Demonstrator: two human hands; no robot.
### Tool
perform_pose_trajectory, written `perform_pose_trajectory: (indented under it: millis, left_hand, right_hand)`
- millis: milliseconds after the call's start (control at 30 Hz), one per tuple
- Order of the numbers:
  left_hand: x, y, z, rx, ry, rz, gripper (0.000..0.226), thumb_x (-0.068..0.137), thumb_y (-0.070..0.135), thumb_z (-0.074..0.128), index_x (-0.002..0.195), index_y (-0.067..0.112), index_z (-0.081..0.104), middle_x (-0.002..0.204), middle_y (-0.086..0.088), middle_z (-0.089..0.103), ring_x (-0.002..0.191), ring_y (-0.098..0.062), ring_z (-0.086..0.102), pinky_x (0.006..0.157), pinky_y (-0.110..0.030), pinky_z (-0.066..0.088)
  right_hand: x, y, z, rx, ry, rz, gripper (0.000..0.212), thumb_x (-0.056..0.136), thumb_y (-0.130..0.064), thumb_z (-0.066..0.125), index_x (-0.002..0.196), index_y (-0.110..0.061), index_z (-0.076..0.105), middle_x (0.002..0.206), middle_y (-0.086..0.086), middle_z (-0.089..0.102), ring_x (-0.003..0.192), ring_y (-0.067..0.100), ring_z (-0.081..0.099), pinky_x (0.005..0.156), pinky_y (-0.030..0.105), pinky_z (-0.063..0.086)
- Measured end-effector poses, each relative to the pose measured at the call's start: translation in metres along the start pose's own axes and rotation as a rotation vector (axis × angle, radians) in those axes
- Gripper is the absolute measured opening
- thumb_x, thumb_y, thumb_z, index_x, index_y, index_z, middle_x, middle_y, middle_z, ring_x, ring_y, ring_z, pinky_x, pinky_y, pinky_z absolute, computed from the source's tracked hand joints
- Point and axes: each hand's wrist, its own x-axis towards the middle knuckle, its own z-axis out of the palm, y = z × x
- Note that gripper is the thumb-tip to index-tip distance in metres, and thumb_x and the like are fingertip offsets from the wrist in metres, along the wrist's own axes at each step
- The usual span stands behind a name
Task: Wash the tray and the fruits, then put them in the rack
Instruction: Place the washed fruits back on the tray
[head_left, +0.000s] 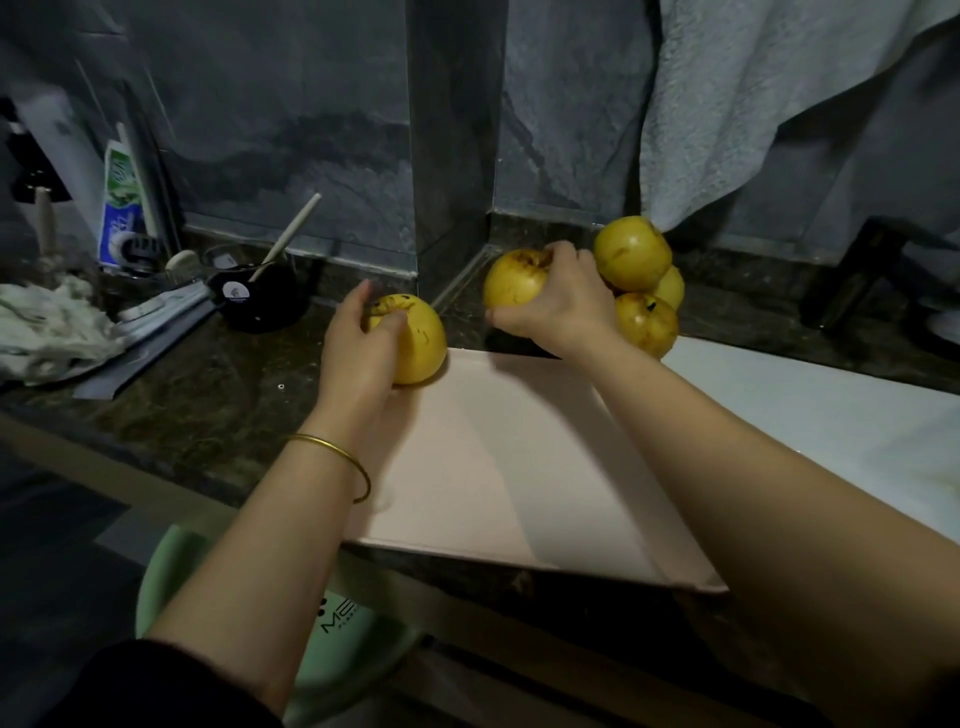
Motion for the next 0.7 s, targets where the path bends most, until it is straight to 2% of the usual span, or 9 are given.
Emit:
perform_pose_trajectory:
  millis: [100,267,533,633,700]
  left_hand:
    - [-0.005,-0.003,-0.001,-0.05,0.007,-0.004,0.052,0.095,0.016,0.052,0.144,0.021,0.037,0.146,-0.005,0.039,0.132,-0.02,0.04,0.111,-0.04,0.032]
    - [-0.016,-0.004,-0.004,-0.026,0.03,0.02,0.052,0.096,0.015,0.05,0.146,0.018,0.035,0.15,-0.006,0.034,0.136,-0.02,0.035,0.112,-0.035,0.029]
    - [-0.02,-0.003,-0.014,-0.235,0.017,-0.084,0.046,0.099,0.022,0.045,0.143,0.016,0.038,0.144,-0.008,0.043,0.128,-0.019,0.045,0.109,-0.036,0.036]
    - [-0.02,-0.004,-0.016,-0.43,0.011,-0.21,0.038,0.096,0.031,0.048,0.131,0.017,0.053,0.127,-0.007,0.059,0.11,-0.014,0.059,0.099,-0.036,0.047]
    - [-0.023,-0.005,-0.017,-0.5,-0.007,-0.266,0.022,0.098,0.032,0.046,0.103,0.019,0.063,0.096,-0.001,0.069,0.079,-0.005,0.066,0.073,-0.024,0.055]
  right_hand:
    - [-0.011,0.003,0.0,0.015,-0.055,-0.02,0.09,0.064,-0.05,0.077,0.136,-0.013,0.037,0.135,0.007,0.042,0.122,0.027,0.047,0.094,0.035,0.043]
    - [-0.036,0.007,0.004,0.042,-0.143,-0.078,0.093,0.062,-0.047,0.08,0.138,-0.016,0.036,0.132,0.004,0.043,0.119,0.024,0.049,0.094,0.035,0.044]
    - [-0.077,0.003,0.003,0.139,-0.308,-0.236,0.09,0.056,-0.044,0.087,0.131,-0.021,0.041,0.12,-0.002,0.044,0.11,0.017,0.05,0.094,0.035,0.044]
    - [-0.089,-0.005,0.008,0.171,-0.349,-0.321,0.091,0.056,-0.043,0.088,0.132,-0.021,0.041,0.119,-0.002,0.044,0.11,0.015,0.048,0.094,0.034,0.043]
    - [-0.094,-0.013,0.012,0.186,-0.354,-0.359,0.094,0.057,-0.043,0.088,0.134,-0.019,0.04,0.122,-0.002,0.043,0.113,0.015,0.047,0.096,0.034,0.042]
